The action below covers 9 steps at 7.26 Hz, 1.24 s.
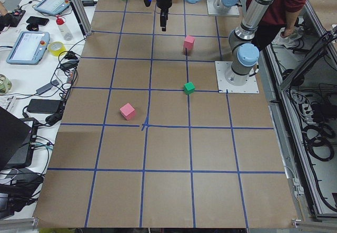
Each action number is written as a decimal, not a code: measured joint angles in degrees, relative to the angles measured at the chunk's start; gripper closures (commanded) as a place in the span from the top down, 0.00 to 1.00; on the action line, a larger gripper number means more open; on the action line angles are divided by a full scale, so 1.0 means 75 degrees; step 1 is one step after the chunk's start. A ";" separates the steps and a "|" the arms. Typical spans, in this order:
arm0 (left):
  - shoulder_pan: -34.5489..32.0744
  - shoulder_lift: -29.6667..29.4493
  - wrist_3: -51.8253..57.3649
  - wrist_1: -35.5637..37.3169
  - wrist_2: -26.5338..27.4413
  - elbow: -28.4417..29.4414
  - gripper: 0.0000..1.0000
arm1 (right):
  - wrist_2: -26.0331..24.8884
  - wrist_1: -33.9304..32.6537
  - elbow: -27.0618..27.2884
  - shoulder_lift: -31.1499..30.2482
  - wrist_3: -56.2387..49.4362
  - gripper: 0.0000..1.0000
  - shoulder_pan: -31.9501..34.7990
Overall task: Align button upright
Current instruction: 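Move the right gripper over the pink tray toward the yellow button, then lower the right gripper into the tray and grasp the yellow button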
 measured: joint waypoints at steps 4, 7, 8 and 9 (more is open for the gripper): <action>0.0000 0.0008 0.0000 -0.0003 0.0000 0.0000 1.00 | 0.0120 -0.1160 0.0203 0.1216 -0.3538 1.00 -0.2811; 0.0000 0.0020 0.0041 -0.0018 0.0002 -0.0010 1.00 | -0.0075 -0.2446 0.0915 0.2131 -0.3272 1.00 -0.3178; 0.0000 0.0022 0.0072 -0.0022 0.0008 -0.0011 1.00 | -0.0287 -0.2981 0.1245 0.2389 -0.3185 1.00 -0.3200; 0.0000 0.0023 0.0086 -0.0023 0.0010 -0.0012 1.00 | -0.0507 -0.3395 0.1508 0.2548 -0.3171 1.00 -0.3266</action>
